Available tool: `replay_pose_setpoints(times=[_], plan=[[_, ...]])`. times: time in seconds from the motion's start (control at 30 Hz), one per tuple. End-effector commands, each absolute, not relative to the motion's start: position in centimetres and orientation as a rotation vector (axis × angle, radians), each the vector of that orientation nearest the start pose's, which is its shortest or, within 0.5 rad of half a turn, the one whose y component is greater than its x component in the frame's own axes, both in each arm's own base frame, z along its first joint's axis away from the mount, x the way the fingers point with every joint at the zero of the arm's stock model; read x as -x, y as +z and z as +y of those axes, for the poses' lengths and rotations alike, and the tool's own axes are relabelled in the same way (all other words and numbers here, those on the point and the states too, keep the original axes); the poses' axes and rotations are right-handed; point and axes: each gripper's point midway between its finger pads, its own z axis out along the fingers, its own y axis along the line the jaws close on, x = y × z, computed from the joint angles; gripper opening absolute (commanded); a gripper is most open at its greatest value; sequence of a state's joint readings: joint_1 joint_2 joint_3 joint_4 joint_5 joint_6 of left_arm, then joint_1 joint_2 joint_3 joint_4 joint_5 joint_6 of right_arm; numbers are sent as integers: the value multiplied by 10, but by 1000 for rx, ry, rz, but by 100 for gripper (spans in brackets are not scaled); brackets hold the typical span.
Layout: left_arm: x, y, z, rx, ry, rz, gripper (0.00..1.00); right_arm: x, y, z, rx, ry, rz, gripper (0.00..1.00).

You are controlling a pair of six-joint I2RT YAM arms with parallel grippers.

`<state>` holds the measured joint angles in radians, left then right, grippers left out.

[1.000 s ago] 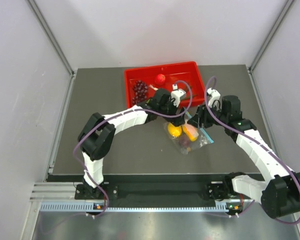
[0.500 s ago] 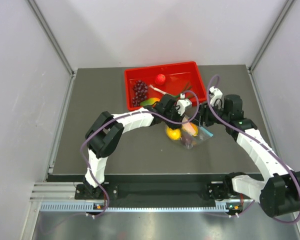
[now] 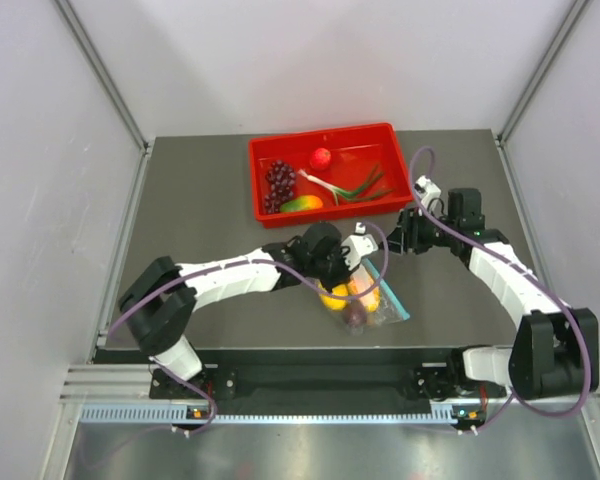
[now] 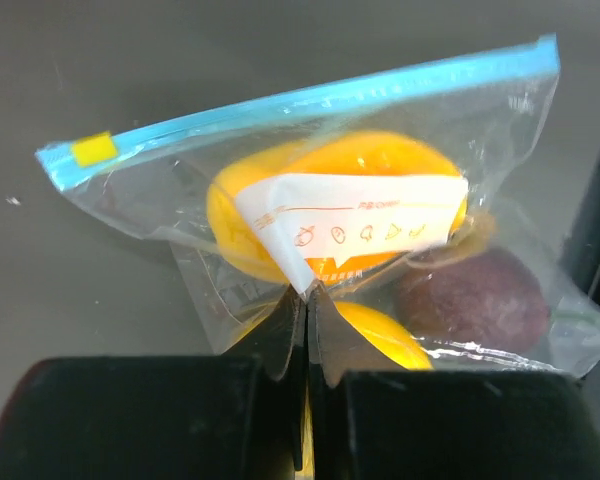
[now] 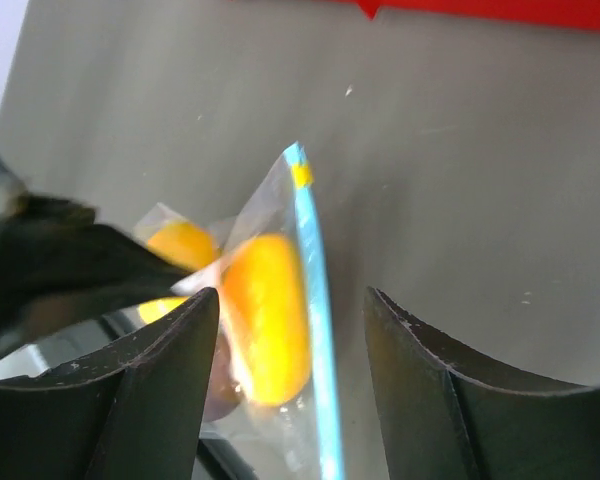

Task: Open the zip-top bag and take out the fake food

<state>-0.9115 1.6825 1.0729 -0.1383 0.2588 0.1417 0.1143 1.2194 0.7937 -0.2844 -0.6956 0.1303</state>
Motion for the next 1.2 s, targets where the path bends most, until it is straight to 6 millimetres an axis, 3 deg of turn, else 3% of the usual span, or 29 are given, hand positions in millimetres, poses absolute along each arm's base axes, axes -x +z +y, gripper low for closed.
replay_pose_setpoints(times=[0.0, 0.13, 0.27, 0.4, 0.9, 1.17], plan=[[-241, 126, -370, -1278, -607, 1830, 0, -288, 162, 166, 424, 1113, 2176, 59], [-234, 136, -368, -1269, -565, 1790, 0, -286, 155, 174, 409, 1210, 2192, 58], [-224, 142, -371, -1261, -591, 1779, 0, -284, 162, 179, 419, 1269, 2150, 58], [-213, 151, -378, -1265, -615, 1752, 0, -283, 170, 183, 443, 1295, 2094, 57], [-197, 170, -392, -1248, -662, 1709, 0, -275, 161, 203, 514, 1364, 2077, 52], [-191, 172, -398, -1246, -660, 1696, 0, -269, 151, 217, 542, 1396, 2090, 36]])
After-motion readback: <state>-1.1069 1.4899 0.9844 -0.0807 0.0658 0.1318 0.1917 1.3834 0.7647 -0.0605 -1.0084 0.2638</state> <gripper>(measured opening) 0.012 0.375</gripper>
